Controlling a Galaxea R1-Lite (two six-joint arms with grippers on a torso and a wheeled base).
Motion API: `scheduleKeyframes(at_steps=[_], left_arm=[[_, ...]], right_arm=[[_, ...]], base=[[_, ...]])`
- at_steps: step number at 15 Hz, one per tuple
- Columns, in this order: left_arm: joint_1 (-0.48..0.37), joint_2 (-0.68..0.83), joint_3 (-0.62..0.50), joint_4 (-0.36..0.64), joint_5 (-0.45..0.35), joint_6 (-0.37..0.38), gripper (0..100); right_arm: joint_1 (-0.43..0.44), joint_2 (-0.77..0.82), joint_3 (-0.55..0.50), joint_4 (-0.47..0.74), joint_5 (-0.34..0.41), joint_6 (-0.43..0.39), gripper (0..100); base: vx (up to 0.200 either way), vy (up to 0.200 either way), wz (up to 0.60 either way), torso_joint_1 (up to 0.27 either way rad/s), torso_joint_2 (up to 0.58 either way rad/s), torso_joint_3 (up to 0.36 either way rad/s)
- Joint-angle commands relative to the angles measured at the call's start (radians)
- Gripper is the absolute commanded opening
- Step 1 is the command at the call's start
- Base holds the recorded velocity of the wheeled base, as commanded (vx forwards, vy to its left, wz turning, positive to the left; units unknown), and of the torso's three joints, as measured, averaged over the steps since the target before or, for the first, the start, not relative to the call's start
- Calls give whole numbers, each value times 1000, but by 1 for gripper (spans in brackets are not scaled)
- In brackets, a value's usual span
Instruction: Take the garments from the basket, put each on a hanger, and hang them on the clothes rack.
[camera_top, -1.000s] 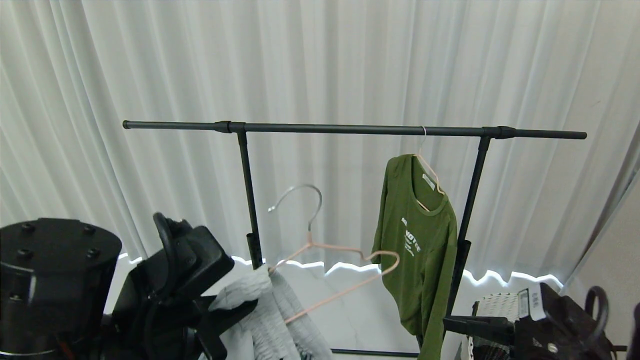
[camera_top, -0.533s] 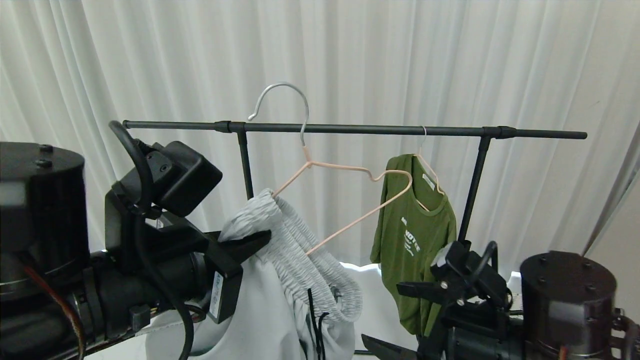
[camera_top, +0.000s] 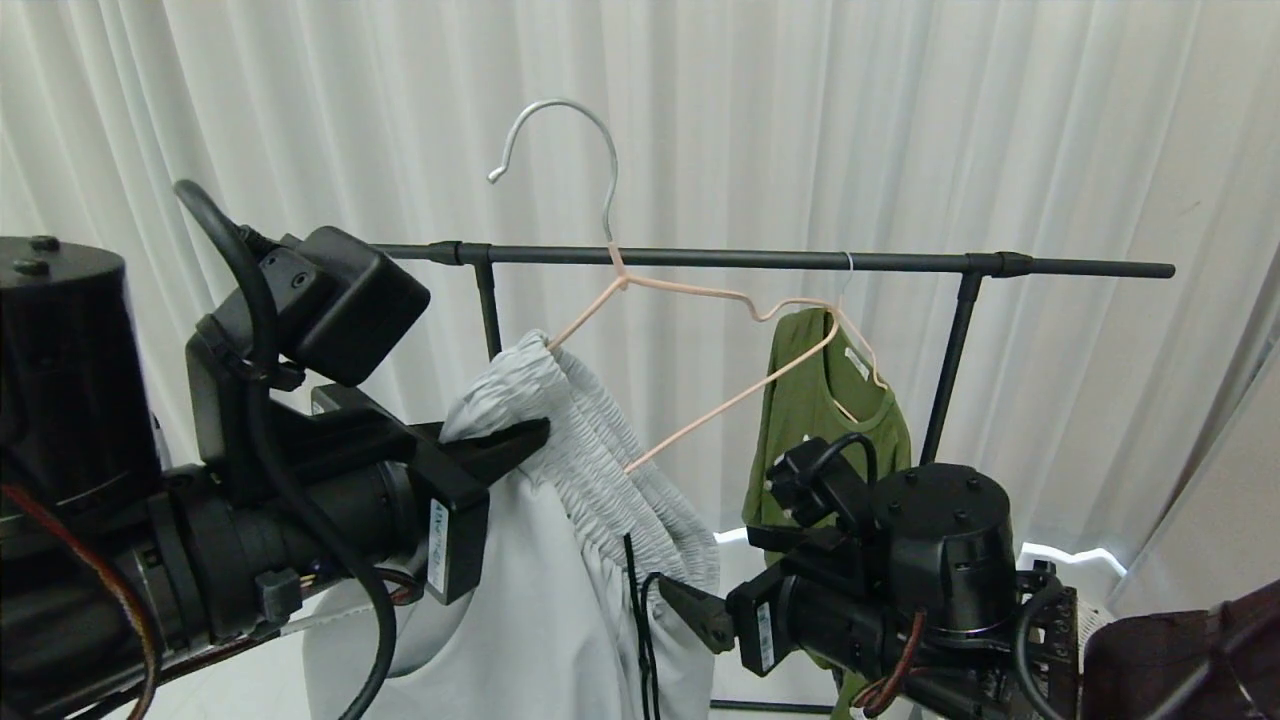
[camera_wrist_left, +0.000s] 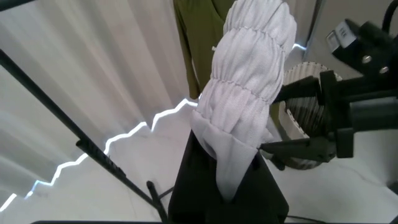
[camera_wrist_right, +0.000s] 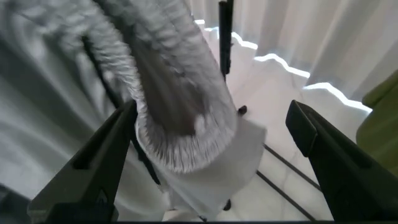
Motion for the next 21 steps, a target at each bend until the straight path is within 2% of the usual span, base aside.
scheduleKeyframes(at_steps=[1, 5, 7, 11, 17, 21], left_arm=[[2, 8, 0, -16, 0, 0, 0], [13, 65, 0, -94, 3, 17, 0], [22, 76, 6, -97, 3, 59, 0], [27, 76, 8, -97, 3, 68, 0], [13, 45, 6, -97, 0, 69, 0], [10, 42, 0, -97, -1, 68, 0]], right_arm=[[-4, 13, 0, -1, -14, 5, 100], [-18, -31, 11, -1, -23, 31, 100], [-18, -54, 13, -1, -23, 32, 100], [-36, -105, 46, -1, -22, 36, 100], [-72, -62, 46, -2, -28, 55, 100], [-66, -24, 54, -2, -31, 46, 100]], base=[[0, 0, 0, 0, 0, 0], [0, 0, 0, 0, 0, 0], [0, 0, 0, 0, 0, 0], [0, 0, 0, 0, 0, 0], [0, 0, 0, 0, 0, 0], [0, 0, 0, 0, 0, 0]])
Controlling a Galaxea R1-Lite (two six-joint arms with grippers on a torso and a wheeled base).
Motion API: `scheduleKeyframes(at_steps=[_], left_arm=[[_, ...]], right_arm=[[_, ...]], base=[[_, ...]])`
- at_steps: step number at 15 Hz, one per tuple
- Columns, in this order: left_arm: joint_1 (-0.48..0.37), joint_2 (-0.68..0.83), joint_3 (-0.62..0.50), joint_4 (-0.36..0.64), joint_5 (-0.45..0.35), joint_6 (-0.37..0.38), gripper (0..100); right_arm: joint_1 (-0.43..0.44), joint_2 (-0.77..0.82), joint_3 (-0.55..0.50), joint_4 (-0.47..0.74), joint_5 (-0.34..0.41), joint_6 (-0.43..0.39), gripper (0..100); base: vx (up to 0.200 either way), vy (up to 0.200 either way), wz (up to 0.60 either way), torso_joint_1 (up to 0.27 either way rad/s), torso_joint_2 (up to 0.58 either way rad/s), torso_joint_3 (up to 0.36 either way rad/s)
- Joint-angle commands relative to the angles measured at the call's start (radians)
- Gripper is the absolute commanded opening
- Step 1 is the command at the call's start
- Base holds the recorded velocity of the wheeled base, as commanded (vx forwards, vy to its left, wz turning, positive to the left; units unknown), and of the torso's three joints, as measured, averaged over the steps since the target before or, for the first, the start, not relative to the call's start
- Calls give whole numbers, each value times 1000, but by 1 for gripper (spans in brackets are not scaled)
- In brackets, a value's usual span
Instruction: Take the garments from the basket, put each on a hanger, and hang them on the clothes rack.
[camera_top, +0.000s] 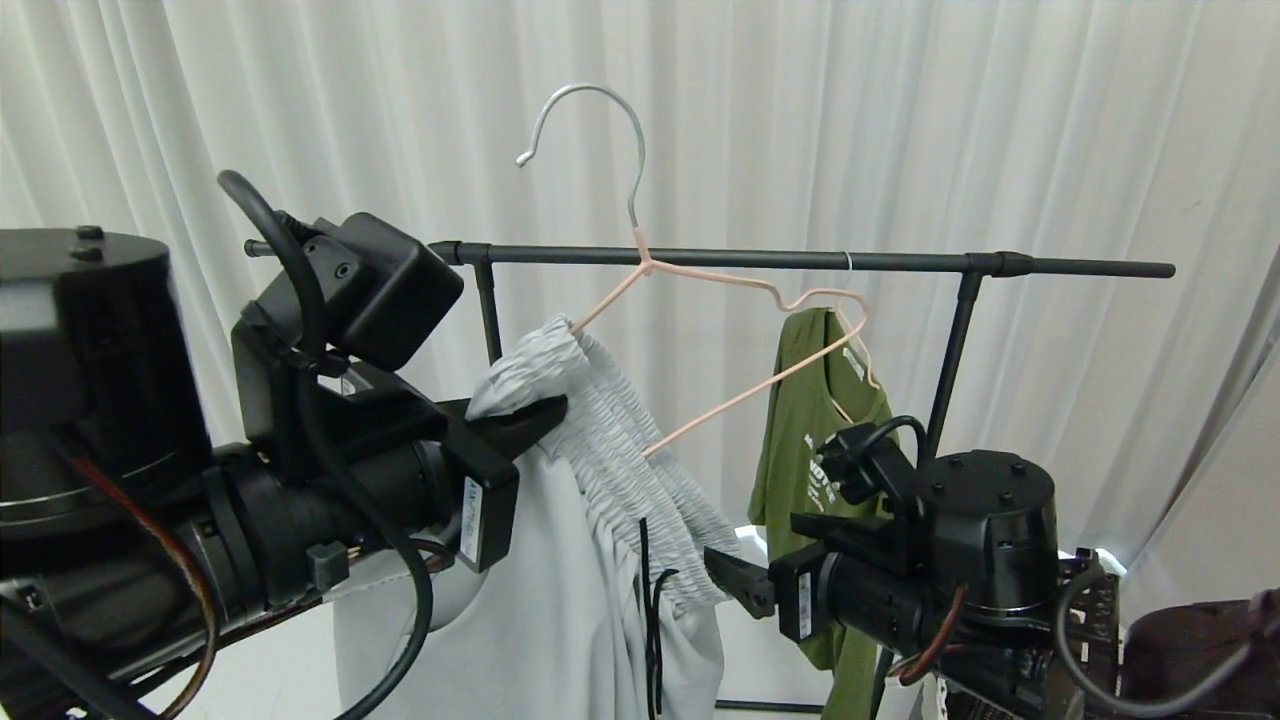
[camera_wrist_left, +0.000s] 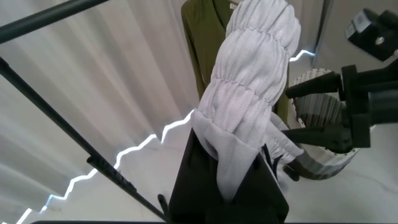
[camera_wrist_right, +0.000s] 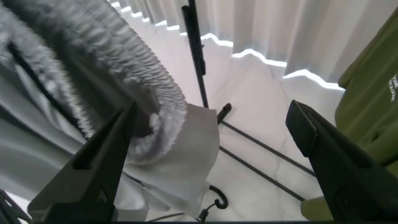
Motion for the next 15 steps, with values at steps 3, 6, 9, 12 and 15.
scheduleKeyframes(at_steps=[3, 6, 9, 12, 15], left_arm=[[-1, -3, -3, -9, 1, -2, 0], [2, -3, 8, -9, 2, 0, 0], [2, -34, 59, -9, 4, 3, 0], [1, -97, 157, -9, -7, 54, 0], [-8, -161, 263, -9, -105, 133, 0]], right_arm=[[4, 26, 9, 0, 0, -1, 0], [-58, 22, 32, 0, -30, -19, 0], [-222, 17, 52, 0, -38, -125, 0], [-331, 3, 47, -2, -29, -183, 0], [-339, -12, 47, -5, -17, -188, 0]], base=[[0, 0, 0, 0, 0, 0], [0, 0, 0, 0, 0, 0], [0, 0, 0, 0, 0, 0], [0, 0, 0, 0, 0, 0], [0, 0, 0, 0, 0, 0]])
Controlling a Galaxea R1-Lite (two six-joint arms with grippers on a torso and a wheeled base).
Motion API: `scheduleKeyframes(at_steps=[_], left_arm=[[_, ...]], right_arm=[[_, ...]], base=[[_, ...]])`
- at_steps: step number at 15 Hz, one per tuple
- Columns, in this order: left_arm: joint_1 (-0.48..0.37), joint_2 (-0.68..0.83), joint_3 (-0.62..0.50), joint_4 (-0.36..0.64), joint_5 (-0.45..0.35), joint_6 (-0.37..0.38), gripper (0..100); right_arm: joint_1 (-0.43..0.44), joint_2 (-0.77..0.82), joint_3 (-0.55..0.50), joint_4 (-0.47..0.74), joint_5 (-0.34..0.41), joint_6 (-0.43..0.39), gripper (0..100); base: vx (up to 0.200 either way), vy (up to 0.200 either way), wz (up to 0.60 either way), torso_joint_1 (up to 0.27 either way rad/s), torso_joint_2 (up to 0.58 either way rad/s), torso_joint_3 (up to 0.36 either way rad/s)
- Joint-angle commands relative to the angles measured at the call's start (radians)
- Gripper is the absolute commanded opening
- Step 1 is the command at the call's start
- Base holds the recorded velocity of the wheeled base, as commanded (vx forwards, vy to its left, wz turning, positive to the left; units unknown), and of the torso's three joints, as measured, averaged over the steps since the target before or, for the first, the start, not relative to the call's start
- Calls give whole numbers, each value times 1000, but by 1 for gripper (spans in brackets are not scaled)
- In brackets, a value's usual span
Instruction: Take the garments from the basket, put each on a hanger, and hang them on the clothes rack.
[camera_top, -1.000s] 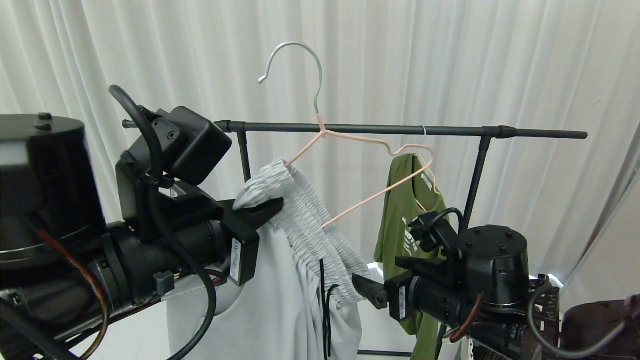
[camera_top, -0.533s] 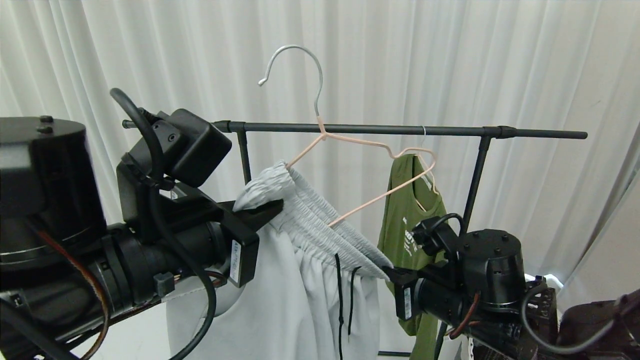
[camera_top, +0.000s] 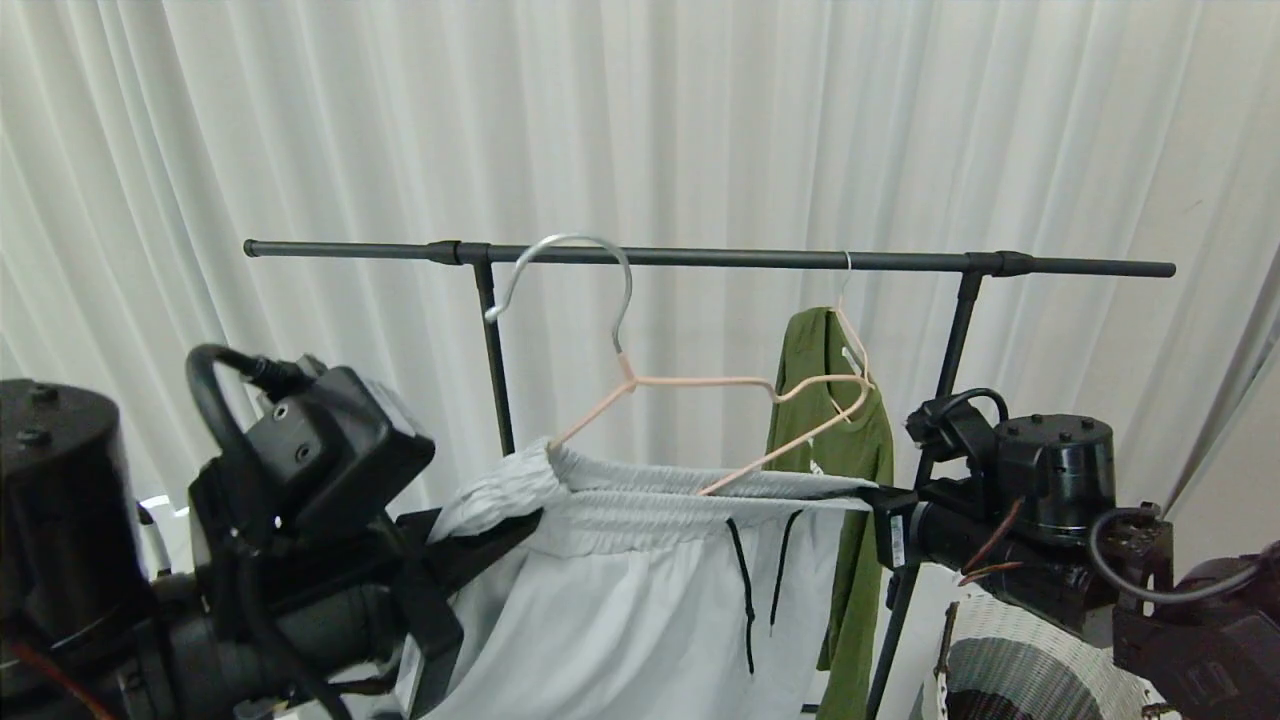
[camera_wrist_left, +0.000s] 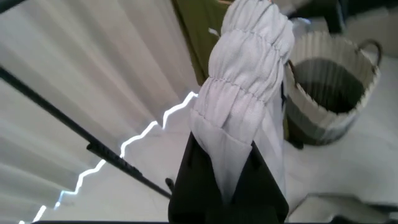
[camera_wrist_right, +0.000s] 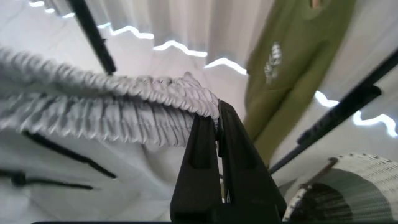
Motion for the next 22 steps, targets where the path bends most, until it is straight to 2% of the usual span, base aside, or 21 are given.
scheduleKeyframes(at_steps=[1, 4, 7, 12, 16, 19, 22], left_arm=[[-2, -61, 74, 2, -34, 36, 0], [-2, -56, 120, 4, -37, 40, 0], [-2, -36, 186, 7, -68, 71, 0], [1, 48, 201, 41, -86, 109, 0], [-1, 103, 192, 74, -80, 126, 0], [-1, 143, 193, 94, 23, 126, 0], [1, 171, 189, 96, 47, 123, 0]], right_arm=[[-8, -18, 1, -6, -2, -2, 0], [-29, -44, 3, -6, 40, -9, 0], [-83, -81, 4, 2, 133, -104, 0], [-75, -133, 3, 71, 202, -175, 0], [7, -169, 3, 134, 219, -238, 0], [84, -172, 0, 164, 211, -284, 0], [141, -202, 0, 220, 210, -341, 0]], base=[[0, 0, 0, 0, 0, 0], [0, 0, 0, 0, 0, 0], [0, 0, 0, 0, 0, 0], [0, 0, 0, 0, 0, 0], [0, 0, 0, 0, 0, 0], [0, 0, 0, 0, 0, 0], [0, 0, 0, 0, 0, 0]])
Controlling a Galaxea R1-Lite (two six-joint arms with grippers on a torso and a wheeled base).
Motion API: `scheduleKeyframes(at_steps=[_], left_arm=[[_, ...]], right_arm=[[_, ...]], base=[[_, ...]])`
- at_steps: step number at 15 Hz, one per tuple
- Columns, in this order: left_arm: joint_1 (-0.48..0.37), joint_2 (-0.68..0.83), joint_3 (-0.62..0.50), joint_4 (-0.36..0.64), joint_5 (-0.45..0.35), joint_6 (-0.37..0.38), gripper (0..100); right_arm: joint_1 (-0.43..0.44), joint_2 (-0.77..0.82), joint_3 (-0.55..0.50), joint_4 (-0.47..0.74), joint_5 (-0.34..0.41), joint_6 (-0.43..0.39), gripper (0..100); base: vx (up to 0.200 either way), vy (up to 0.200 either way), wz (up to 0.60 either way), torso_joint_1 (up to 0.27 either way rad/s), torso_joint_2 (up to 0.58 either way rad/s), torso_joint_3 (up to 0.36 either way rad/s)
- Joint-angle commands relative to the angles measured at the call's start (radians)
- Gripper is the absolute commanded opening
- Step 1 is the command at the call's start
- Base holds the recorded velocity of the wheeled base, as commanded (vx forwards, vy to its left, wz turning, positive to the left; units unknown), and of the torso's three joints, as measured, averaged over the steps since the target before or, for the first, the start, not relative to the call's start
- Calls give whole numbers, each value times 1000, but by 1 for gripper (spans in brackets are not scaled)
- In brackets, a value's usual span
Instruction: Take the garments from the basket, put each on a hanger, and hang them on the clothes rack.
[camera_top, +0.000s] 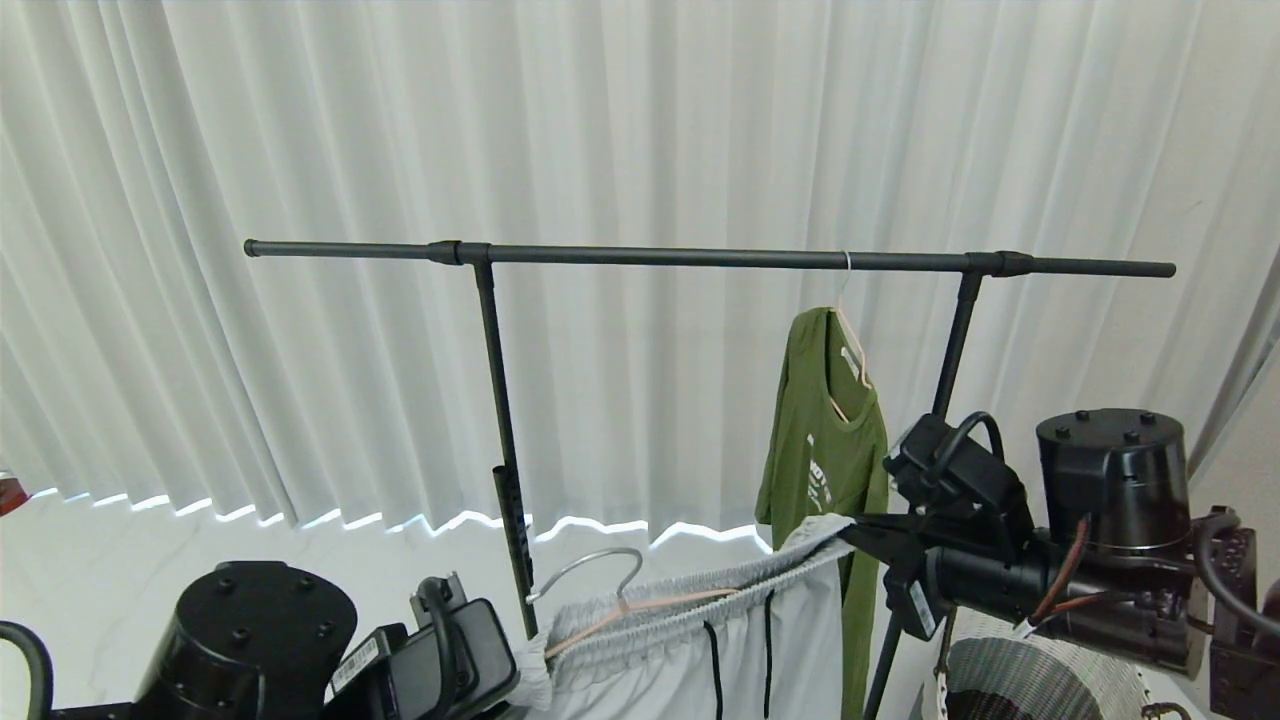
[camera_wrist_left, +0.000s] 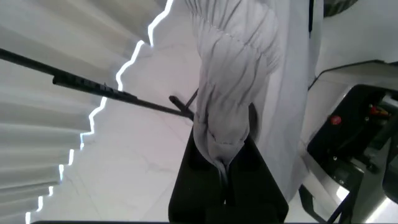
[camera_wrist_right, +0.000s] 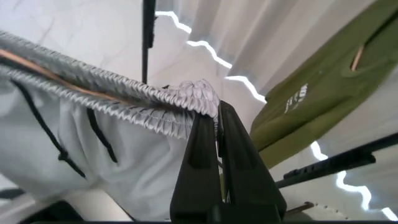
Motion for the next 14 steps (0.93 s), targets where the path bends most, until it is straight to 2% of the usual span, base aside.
scheduleKeyframes(at_steps=[1, 2, 3, 4, 6, 7, 12, 14], left_arm=[[2, 47, -14, -6, 25, -16, 0], [5, 59, -23, -10, 37, -27, 0], [8, 65, -43, -44, 48, -90, 0], [8, 64, -43, -58, 51, -108, 0], [8, 61, -40, -116, 111, -136, 0], [8, 58, -40, -133, 113, -136, 0], [-26, 42, -11, -259, 102, -136, 0], [-39, 18, 21, -320, 48, -134, 0]], right_arm=[[39, -35, 2, 37, 1, -22, 0], [45, -44, 4, 60, 1, -34, 0], [56, -66, 4, 111, -1, -52, 0], [59, -70, 4, 123, -1, -54, 0], [89, -112, 7, 211, -1, -54, 0], [105, -130, 8, 248, 1, -54, 100], [117, -151, 19, 264, 8, -55, 100], [132, -145, 11, 263, 39, -57, 100]], base=[[0, 0, 0, 0, 0, 0], [0, 0, 0, 0, 0, 0], [0, 0, 0, 0, 0, 0], [0, 0, 0, 0, 0, 0], [0, 0, 0, 0, 0, 0], [0, 0, 0, 0, 0, 0], [0, 0, 0, 0, 0, 0], [0, 0, 0, 0, 0, 0]])
